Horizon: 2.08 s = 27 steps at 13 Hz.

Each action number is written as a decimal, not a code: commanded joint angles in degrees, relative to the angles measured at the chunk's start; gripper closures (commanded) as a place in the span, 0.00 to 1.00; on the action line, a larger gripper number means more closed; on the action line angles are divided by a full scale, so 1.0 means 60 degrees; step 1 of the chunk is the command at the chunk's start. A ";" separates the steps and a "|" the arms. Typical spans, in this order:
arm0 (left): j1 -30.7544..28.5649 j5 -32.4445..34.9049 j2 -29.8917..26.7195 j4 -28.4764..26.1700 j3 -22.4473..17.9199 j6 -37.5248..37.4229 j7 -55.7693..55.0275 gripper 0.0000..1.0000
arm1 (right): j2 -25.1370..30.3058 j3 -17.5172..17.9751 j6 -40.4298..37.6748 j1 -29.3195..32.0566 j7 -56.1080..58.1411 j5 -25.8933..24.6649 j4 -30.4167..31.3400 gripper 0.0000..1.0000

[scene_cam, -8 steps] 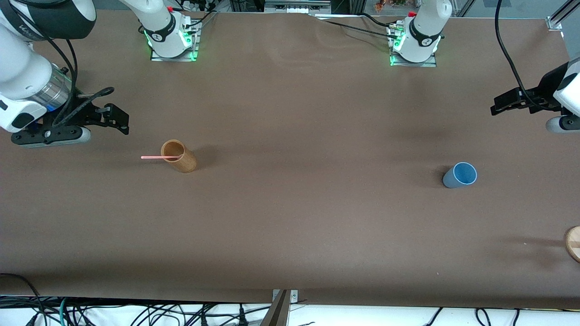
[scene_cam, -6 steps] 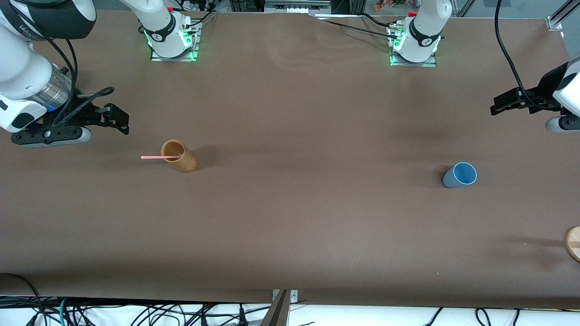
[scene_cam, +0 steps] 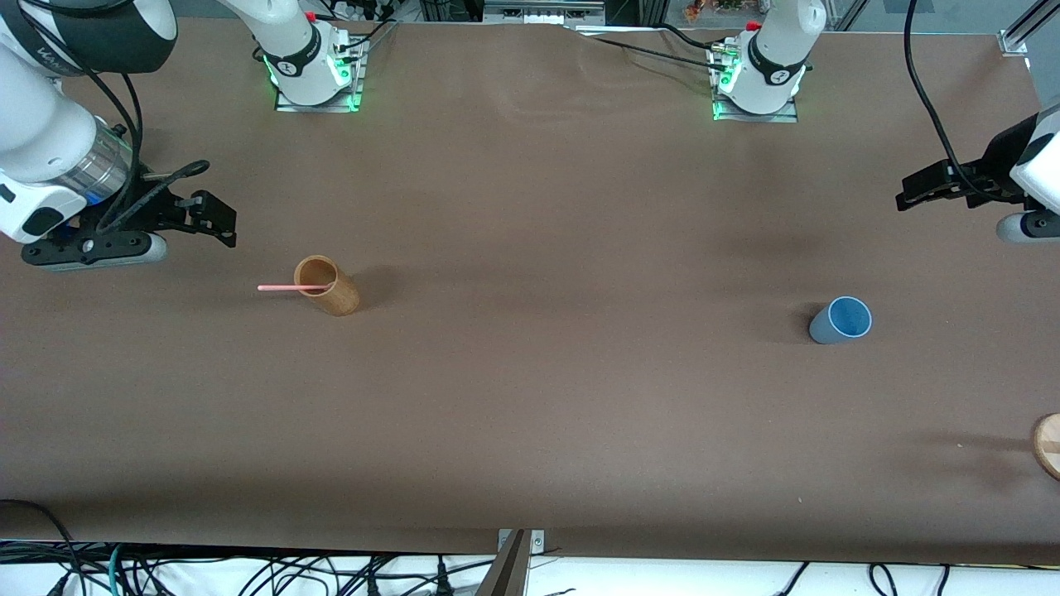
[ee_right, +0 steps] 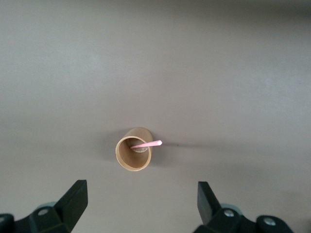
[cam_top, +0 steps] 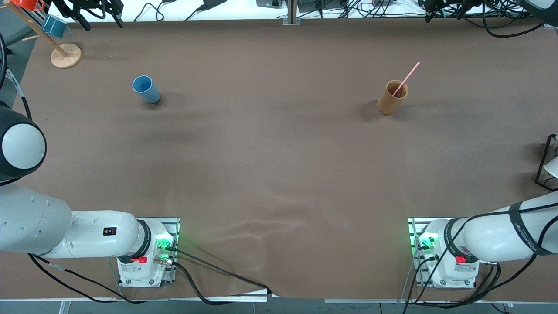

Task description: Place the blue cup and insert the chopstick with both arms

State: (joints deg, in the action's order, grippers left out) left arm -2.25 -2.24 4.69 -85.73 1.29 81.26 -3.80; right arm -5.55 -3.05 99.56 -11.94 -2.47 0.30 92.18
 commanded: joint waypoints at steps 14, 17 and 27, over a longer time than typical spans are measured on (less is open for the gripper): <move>-0.0138 -0.0169 0.0126 -0.0052 0.0092 0.0051 0.0120 0.00 | 0.0061 0.0097 0.0091 0.0145 0.0119 0.0082 0.0165 0.00; -0.0051 -0.0111 0.0315 -0.0053 0.0107 0.0022 0.0221 0.00 | 0.0061 0.0097 0.0091 0.0145 0.0119 0.0082 0.0179 0.00; -0.0138 0.0534 0.1357 -0.1864 0.0151 0.2946 0.0252 0.00 | 0.0119 0.0097 0.0514 0.0145 0.0119 0.0082 0.0661 0.00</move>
State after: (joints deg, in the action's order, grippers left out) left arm -2.45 -0.66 14.40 -91.46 1.81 94.09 -3.58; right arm -5.72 -3.05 100.78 -11.90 -2.47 0.31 93.95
